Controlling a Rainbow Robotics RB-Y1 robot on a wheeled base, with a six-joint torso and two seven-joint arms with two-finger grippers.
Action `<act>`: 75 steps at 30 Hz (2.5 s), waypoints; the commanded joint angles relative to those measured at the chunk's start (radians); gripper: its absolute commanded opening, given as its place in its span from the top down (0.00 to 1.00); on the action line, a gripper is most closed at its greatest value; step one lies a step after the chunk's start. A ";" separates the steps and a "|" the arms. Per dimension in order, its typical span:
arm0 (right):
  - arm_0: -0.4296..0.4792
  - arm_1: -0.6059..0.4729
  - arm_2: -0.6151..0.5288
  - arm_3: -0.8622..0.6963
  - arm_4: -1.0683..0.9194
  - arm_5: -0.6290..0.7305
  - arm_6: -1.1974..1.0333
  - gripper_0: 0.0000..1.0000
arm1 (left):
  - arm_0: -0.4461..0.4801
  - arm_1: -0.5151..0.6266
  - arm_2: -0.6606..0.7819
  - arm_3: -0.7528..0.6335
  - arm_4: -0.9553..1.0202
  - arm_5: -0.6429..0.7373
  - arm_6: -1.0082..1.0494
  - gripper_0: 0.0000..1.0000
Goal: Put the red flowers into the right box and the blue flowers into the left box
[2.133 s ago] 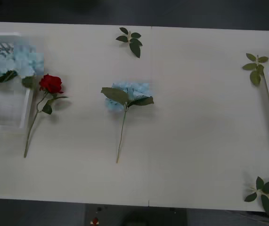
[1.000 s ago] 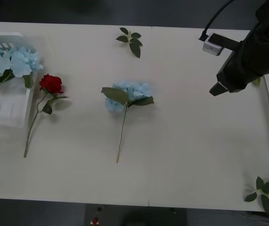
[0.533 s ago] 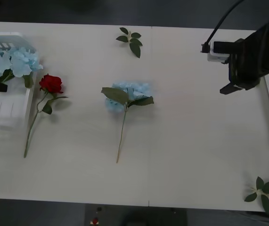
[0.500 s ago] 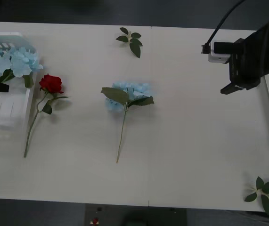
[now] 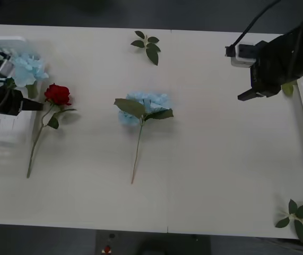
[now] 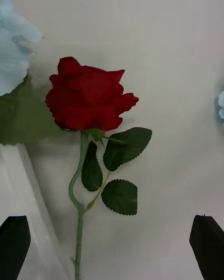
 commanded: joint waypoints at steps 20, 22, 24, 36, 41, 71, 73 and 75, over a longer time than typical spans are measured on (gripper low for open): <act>0.123 -0.015 -0.018 0.038 -0.305 -0.012 0.124 0.09 | -0.073 -0.061 -0.123 0.000 -0.146 -0.159 0.077 0.00; 0.123 -0.015 -0.018 0.038 -0.305 -0.012 0.124 0.08 | -0.073 -0.059 -0.141 0.000 -0.153 -0.178 0.086 0.00; 0.123 -0.015 -0.018 0.038 -0.305 -0.012 0.124 0.08 | -0.071 -0.061 -0.154 0.001 -0.156 -0.188 0.095 0.00; 0.123 -0.015 -0.018 0.038 -0.305 -0.012 0.124 0.09 | -0.073 -0.061 -0.232 0.013 -0.168 -0.269 0.121 0.00; 0.123 -0.015 -0.018 0.038 -0.305 -0.012 0.124 0.09 | -0.073 -0.063 -0.263 0.013 -0.168 -0.297 0.123 0.00; 0.123 -0.015 -0.018 0.038 -0.305 -0.012 0.124 0.09 | -0.077 -0.069 -0.333 0.024 -0.225 -0.404 0.138 1.00; 0.123 -0.015 -0.018 0.038 -0.305 -0.012 0.124 0.09 | -0.077 -0.069 -0.333 0.024 -0.225 -0.402 0.138 1.00; 0.123 -0.015 -0.018 0.038 -0.305 -0.012 0.124 0.09 | -0.077 -0.069 -0.335 0.023 -0.222 -0.402 0.138 1.00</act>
